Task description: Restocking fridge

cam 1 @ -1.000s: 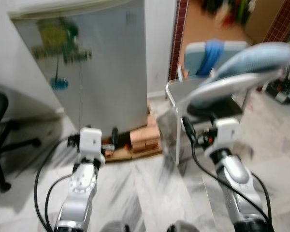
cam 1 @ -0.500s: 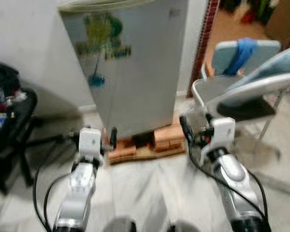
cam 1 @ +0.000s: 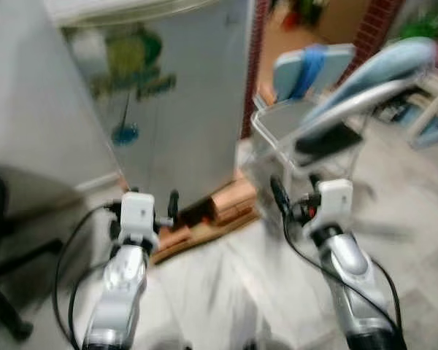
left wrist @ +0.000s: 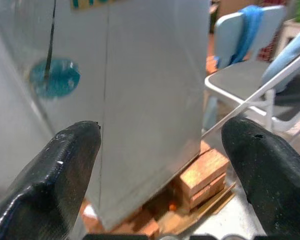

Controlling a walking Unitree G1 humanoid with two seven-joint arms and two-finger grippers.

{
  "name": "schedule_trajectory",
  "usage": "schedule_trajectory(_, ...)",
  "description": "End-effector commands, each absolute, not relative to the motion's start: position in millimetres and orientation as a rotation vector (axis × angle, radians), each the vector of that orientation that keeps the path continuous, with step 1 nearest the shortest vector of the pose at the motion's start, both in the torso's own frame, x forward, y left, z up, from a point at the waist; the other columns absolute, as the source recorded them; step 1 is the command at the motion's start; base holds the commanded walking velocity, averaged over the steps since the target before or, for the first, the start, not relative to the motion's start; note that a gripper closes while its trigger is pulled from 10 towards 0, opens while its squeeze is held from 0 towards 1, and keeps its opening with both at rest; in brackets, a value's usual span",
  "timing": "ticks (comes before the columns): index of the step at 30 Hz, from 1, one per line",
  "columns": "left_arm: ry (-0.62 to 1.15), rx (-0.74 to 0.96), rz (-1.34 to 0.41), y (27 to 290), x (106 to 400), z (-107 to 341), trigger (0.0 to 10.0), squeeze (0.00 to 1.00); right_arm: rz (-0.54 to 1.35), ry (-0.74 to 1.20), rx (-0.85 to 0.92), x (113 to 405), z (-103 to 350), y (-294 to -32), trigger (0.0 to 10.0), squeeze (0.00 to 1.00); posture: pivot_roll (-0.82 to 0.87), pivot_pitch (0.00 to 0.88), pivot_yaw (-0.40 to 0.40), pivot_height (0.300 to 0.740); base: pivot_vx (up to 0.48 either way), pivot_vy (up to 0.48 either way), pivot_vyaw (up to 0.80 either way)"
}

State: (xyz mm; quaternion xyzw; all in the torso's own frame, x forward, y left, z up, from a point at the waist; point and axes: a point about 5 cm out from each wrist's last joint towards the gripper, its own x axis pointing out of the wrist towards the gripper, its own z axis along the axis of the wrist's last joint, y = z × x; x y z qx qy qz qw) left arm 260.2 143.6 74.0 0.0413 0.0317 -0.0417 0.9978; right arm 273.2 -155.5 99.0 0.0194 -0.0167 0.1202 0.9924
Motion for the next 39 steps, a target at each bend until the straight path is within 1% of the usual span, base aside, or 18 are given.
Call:
schedule_trajectory(1, 0.063, 0.108, -0.058, 155, 258, 75, 10.0, 0.00, 0.262, -0.054, 0.047, 274, 103, -147, 10.0, 0.00, 0.04, 0.058, 0.044, 0.740, 0.000, 0.480, -0.80)
schedule_trajectory(10, 0.060, 0.106, -0.062, 155, 260, 77, 10.0, 0.00, 0.265, -0.065, 0.046, 276, 105, -146, 10.0, 0.00, 0.04, 0.062, 0.052, 0.740, 0.000, 0.480, -0.79)
schedule_trajectory(17, 0.064, 0.125, -0.057, 159, 258, 76, 10.0, 0.00, 0.258, -0.065, 0.045, 278, 105, -146, 10.0, 0.00, 0.05, 0.067, 0.055, 0.740, 0.000, 0.480, 0.00)
schedule_trajectory(25, 0.066, 0.131, -0.050, 162, 257, 76, 10.0, 0.00, 0.259, -0.082, 0.042, 282, 107, -143, 10.0, 0.00, 0.06, 0.070, 0.059, 0.740, 0.000, 0.480, -0.70)
schedule_trajectory(32, 0.066, 0.133, -0.039, 165, 256, 76, 10.0, 0.00, 0.263, -0.080, 0.036, 283, 106, -142, 10.0, 0.00, 0.06, 0.071, 0.050, 0.740, 0.000, 0.480, -0.06)
schedule_trajectory(36, 0.040, 0.130, -0.031, 168, 257, 80, 10.0, 0.00, 0.275, -0.092, 0.022, 285, 109, -140, 10.0, 0.00, 0.06, 0.078, 0.057, 0.740, 0.000, 0.480, -0.64)
schedule_trajectory(39, 0.054, 0.132, -0.027, 169, 258, 80, 10.0, 0.00, 0.280, -0.104, 0.007, 287, 112, -140, 10.0, 0.00, 0.06, 0.082, 0.061, 0.740, 0.000, 0.480, -0.66)
